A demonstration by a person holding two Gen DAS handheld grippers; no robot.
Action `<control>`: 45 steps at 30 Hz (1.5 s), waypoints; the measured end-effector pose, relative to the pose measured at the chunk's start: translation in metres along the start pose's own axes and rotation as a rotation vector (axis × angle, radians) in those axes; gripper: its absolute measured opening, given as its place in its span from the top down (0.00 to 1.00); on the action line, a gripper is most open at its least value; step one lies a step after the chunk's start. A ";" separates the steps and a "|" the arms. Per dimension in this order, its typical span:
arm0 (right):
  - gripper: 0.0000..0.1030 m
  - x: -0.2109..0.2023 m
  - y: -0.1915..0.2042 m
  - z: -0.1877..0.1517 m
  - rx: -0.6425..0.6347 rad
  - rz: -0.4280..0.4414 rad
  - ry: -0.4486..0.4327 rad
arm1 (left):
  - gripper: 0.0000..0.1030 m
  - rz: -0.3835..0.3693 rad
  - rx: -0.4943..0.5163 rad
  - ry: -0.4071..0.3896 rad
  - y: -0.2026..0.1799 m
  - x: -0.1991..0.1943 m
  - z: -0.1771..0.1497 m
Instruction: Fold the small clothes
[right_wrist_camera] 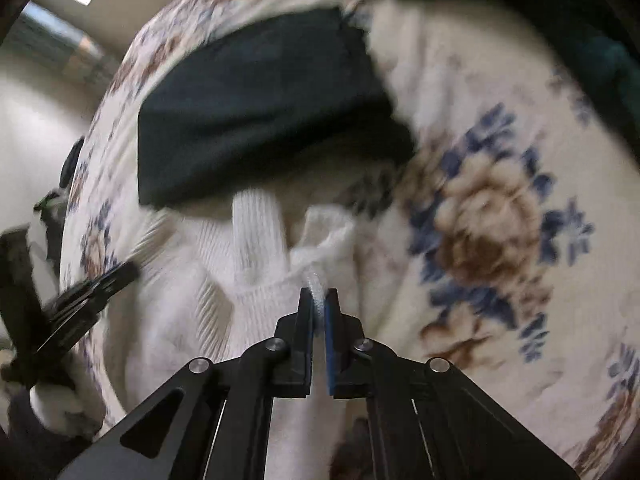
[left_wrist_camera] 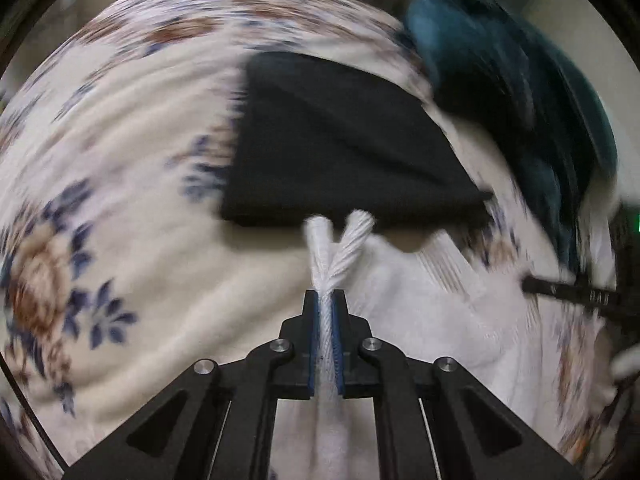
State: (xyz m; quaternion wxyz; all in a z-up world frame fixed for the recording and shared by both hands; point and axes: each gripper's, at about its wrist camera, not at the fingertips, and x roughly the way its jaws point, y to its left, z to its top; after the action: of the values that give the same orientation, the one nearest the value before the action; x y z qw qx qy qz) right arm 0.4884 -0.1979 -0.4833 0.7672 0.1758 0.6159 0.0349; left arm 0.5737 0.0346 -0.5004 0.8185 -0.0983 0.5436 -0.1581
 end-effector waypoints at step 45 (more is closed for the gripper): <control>0.61 -0.013 -0.089 -0.164 0.434 0.247 0.194 | 0.60 -0.194 -0.302 0.163 0.048 -0.077 -0.185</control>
State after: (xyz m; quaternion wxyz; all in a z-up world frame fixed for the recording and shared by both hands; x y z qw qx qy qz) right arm 0.3136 -0.2470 -0.5283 0.6388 0.4058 0.6535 0.0121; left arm 0.3830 0.1098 -0.5225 0.7286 -0.2589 0.6135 -0.1605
